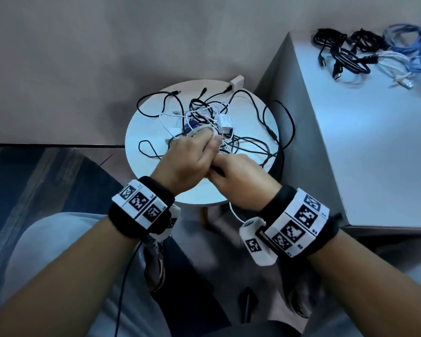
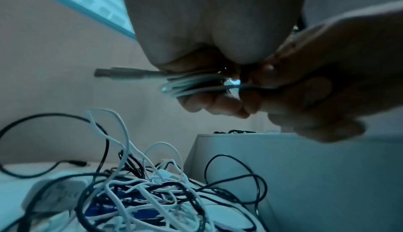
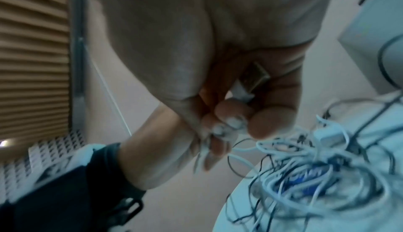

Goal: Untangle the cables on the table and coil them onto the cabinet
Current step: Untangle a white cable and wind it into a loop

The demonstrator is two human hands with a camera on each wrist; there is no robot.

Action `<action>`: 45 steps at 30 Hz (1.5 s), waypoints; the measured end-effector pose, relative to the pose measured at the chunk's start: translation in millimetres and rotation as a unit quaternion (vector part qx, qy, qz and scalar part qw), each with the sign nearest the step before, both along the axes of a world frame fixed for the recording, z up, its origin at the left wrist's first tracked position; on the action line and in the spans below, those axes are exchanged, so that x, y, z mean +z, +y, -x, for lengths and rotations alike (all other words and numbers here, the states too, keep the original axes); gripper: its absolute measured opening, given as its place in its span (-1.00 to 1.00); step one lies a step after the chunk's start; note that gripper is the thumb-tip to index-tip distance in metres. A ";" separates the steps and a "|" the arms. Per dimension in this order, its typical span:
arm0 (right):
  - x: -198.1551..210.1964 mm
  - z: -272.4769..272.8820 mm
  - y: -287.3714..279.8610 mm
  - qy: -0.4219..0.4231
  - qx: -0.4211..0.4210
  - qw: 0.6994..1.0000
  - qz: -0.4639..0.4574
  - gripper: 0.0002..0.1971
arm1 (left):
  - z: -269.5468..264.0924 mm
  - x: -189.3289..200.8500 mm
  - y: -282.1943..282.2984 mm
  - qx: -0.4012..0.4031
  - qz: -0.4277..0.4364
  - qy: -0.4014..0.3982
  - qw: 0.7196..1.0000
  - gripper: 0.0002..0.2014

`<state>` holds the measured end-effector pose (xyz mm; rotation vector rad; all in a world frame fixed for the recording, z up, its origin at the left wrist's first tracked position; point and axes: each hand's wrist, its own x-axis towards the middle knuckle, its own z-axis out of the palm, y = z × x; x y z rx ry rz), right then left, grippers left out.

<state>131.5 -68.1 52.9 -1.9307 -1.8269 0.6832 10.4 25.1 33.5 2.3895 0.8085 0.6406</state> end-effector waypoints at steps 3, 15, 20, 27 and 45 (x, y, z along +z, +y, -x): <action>5.0 -6.3 -1.2 -0.029 -0.013 0.998 -0.061 -0.82 | -1.7 6.2 3.6 0.009 0.129 -0.011 0.992 -0.43; 9.1 13.1 -6.6 -0.040 -0.019 0.979 -0.198 -0.56 | 7.0 34.9 13.9 -0.032 0.359 0.061 0.931 -0.34; 20.1 15.8 -6.6 -0.013 -0.025 0.986 -0.163 -0.51 | 10.5 34.0 16.5 -0.026 0.395 0.043 0.917 -0.34; 28.9 13.3 -8.7 0.067 -0.091 0.993 -0.043 -0.66 | 1.4 27.3 9.8 -0.031 0.549 -0.024 0.835 -0.30; 10.9 -22.5 -1.7 -0.008 -0.082 0.995 -0.052 -0.73 | -17.0 15.4 1.9 0.019 0.587 -0.110 0.802 -0.53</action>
